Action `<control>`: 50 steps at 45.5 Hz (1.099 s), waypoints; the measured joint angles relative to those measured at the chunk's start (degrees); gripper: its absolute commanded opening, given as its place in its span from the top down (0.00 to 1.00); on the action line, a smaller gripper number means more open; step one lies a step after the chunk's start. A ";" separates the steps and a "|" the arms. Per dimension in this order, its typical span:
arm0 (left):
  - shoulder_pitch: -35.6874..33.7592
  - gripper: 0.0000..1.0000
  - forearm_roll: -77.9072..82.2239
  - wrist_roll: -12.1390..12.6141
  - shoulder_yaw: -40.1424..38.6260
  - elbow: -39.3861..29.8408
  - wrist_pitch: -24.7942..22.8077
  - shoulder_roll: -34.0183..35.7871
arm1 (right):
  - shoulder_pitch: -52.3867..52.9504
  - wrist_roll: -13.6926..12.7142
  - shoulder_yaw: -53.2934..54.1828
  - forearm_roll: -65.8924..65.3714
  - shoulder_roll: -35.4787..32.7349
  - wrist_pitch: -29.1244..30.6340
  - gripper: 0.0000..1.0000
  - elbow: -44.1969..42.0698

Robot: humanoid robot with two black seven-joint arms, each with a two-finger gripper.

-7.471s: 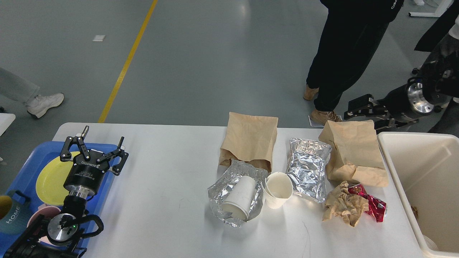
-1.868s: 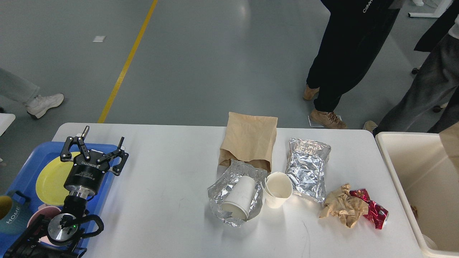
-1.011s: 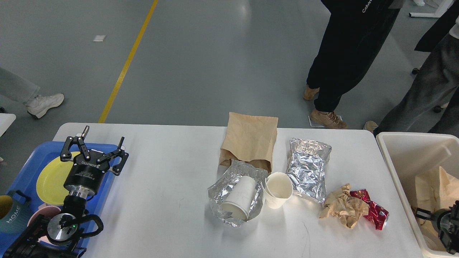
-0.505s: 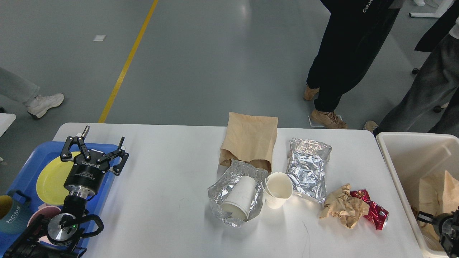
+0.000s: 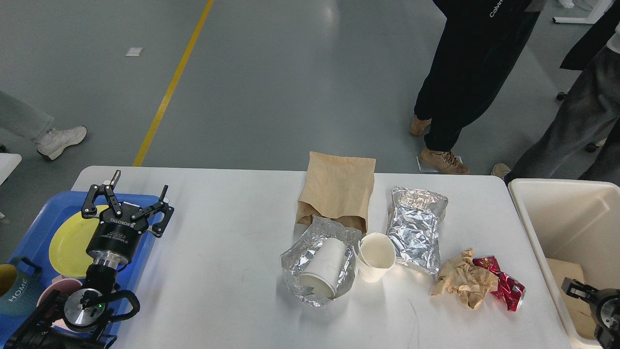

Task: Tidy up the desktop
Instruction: 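Raise the right gripper out of the bin toward the other brown bag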

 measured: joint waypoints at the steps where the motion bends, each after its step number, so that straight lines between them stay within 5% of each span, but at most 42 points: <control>1: 0.00 0.03 0.00 0.00 0.00 0.00 0.00 0.00 | 0.17 0.05 0.03 0.00 -0.36 0.00 0.00 0.22; 14: 0.00 0.03 0.00 0.00 0.00 0.02 0.00 0.00 | 11.87 -1.16 -0.95 -1.09 -13.15 0.52 0.00 19.76; 22: 0.00 0.03 0.00 -0.01 0.00 0.02 0.00 -0.01 | 30.59 -10.47 -11.84 -6.22 -18.73 5.84 0.00 33.55; 26: 0.00 0.03 0.00 -0.01 0.00 0.02 0.00 -0.02 | 41.78 -12.93 -19.33 -6.91 -19.03 9.28 0.00 39.65; 35: 0.00 0.03 0.00 -0.02 0.00 0.02 0.00 -0.02 | 65.45 -13.96 -32.41 -6.88 -13.86 20.96 0.00 51.61; 44: 0.00 0.03 0.00 -0.02 0.00 0.01 0.00 -0.02 | 86.02 -14.01 -38.08 -6.46 -2.48 40.66 0.00 60.37; 50: 0.00 0.03 0.00 -0.05 0.06 0.01 0.00 0.00 | 98.99 -14.05 -38.41 -1.93 1.28 44.79 0.00 71.82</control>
